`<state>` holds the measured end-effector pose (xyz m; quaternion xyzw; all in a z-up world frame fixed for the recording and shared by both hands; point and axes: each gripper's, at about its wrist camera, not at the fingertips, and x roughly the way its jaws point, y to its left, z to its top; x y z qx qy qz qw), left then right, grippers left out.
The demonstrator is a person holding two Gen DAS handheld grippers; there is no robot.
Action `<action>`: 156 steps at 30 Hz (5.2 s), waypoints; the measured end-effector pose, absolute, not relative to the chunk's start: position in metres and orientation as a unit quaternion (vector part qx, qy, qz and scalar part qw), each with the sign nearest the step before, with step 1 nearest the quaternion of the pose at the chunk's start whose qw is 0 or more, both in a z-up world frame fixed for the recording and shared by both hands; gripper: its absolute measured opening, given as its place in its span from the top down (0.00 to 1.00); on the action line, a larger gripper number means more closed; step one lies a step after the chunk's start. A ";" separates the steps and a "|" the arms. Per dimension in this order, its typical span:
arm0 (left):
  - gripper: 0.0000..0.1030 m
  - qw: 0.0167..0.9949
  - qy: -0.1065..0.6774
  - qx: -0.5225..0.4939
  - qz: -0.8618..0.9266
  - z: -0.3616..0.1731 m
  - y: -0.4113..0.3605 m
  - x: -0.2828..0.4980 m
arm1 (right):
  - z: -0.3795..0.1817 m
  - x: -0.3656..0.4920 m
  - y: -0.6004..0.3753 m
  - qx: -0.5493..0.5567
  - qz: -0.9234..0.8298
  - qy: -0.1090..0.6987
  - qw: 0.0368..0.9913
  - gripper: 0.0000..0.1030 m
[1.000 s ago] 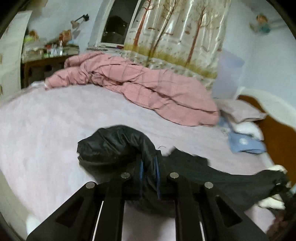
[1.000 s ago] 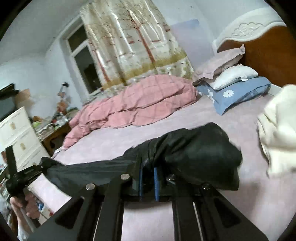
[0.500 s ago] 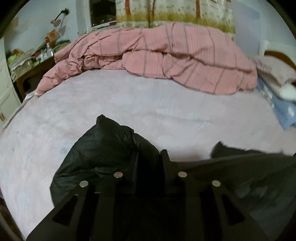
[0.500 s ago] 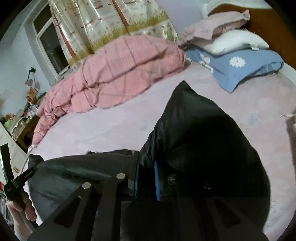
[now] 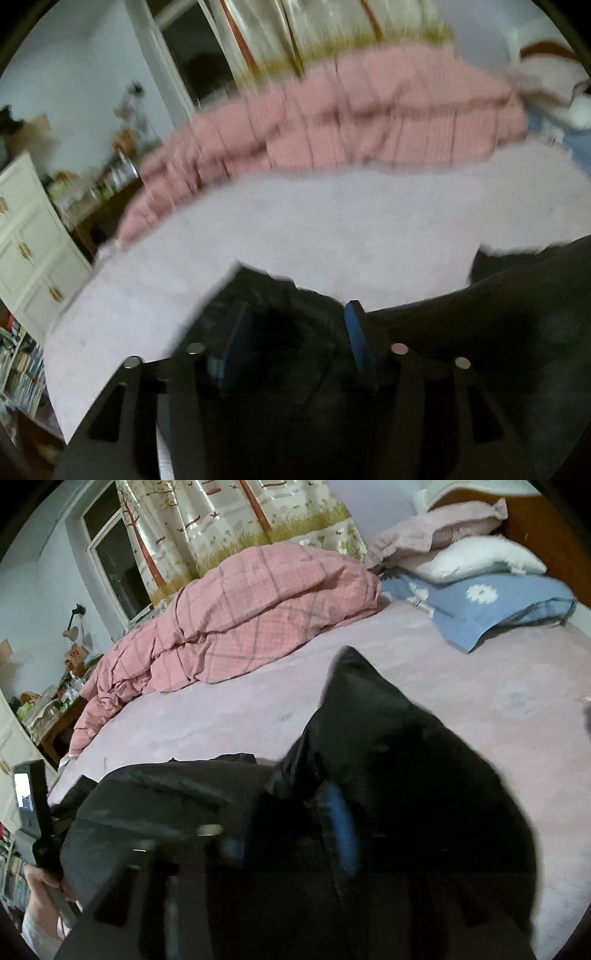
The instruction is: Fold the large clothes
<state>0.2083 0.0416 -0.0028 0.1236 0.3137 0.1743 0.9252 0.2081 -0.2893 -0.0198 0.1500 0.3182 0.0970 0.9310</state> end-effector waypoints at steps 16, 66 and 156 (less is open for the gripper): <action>0.05 0.942 0.328 0.076 0.014 0.039 -0.015 0.232 | 0.030 0.217 -0.204 -0.060 0.080 0.302 0.948 0.01; 0.18 0.916 0.389 -0.055 0.082 -0.022 0.153 0.178 | -0.005 0.161 -0.163 0.022 0.188 0.363 0.912 0.06; 0.85 0.904 0.403 -0.051 -0.135 -0.043 -0.081 0.175 | 0.043 0.095 -0.270 0.248 0.092 0.172 0.949 0.74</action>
